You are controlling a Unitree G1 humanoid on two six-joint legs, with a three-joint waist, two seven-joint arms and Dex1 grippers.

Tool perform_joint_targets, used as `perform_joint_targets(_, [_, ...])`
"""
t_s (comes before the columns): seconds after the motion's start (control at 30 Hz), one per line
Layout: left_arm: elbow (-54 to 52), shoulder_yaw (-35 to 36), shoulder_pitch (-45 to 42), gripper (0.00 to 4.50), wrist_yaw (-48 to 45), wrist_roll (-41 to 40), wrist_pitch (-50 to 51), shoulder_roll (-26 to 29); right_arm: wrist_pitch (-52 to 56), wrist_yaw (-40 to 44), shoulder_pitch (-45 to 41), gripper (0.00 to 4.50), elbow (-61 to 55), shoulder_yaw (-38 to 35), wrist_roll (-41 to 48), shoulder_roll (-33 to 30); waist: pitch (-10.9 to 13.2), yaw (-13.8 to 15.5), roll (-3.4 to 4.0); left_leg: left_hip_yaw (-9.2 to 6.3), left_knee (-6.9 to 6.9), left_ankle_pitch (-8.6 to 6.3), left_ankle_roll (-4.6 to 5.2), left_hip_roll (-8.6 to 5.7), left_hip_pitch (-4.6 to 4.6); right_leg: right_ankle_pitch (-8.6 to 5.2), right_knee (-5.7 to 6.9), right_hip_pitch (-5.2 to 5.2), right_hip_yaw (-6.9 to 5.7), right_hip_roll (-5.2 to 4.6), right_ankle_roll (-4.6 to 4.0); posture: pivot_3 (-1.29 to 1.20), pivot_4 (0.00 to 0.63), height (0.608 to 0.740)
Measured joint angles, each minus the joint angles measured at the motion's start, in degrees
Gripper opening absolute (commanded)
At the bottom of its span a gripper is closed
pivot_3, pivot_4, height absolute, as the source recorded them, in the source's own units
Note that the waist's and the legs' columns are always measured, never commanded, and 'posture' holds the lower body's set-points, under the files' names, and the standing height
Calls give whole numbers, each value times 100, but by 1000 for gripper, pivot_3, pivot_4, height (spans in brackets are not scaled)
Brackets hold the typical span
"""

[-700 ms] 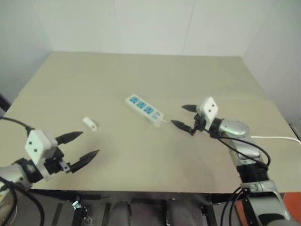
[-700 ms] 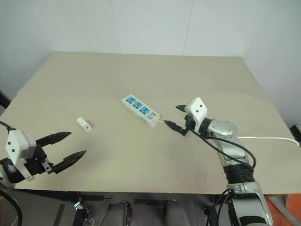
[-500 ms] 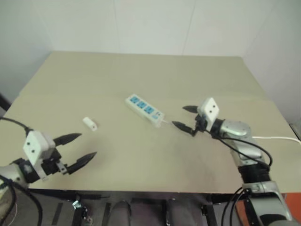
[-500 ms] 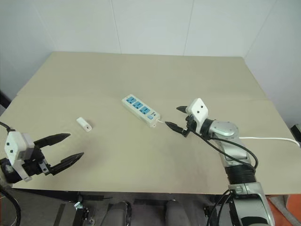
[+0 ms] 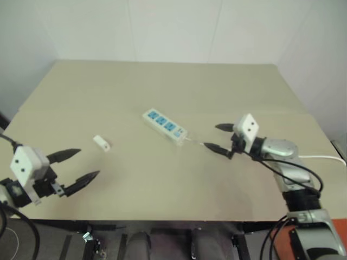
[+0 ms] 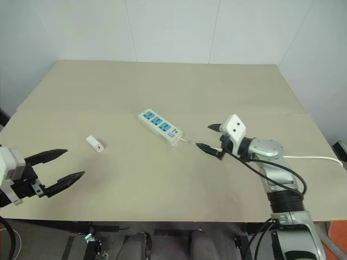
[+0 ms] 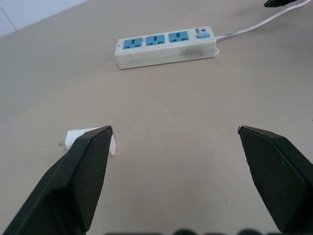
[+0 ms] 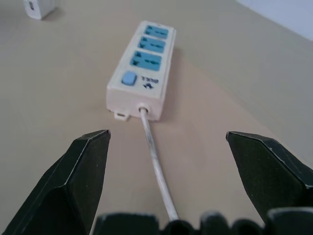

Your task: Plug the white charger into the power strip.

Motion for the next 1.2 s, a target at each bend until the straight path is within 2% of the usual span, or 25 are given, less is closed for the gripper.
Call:
perform_joint_targets(0.43, [-50,33,-138,4500,-173,-81,106,255,-37,253,-295,4464,366,171,-131,-31,0,12,0,6,-1,0,0,0,1,0,-2,-2,5,0,0,0,150,740])
perform_joint_targets(0.67, [-65,-2,-350,4500,-160,-94,233,311,19,-275,-668,4464,995,750,-778,608,1,-16,1,7,-2,0,0,1,2,2,3,-8,11,5,-1,0,150,740])
perform_joint_targets(0.8, [-99,-35,-425,4500,-147,-99,282,343,152,-639,-1031,3592,1563,1020,-1219,848,1,-7,1,12,-2,0,0,1,-4,3,0,-12,14,4,-2,0,150,740])
perform_joint_targets(0.97, [-236,-41,-441,4500,-93,-109,402,344,199,-650,-1086,1832,1689,1087,-1342,943,1,8,1,14,-3,0,-1,1,-3,3,1,-12,15,2,-1,0,150,740])
perform_joint_targets(1.13, [-322,-33,-395,4500,-50,-116,497,342,220,-381,-937,128,1439,1083,-1331,760,1,2,1,14,-4,-1,0,1,-2,3,1,-12,16,3,-1,0,150,740])
perform_joint_targets(1.2, [-360,-29,-393,4500,-44,-131,503,341,243,-190,-764,20,1180,1082,-1275,662,1,5,1,14,-4,-1,0,1,-4,3,-1,-12,16,3,0,0,150,740])
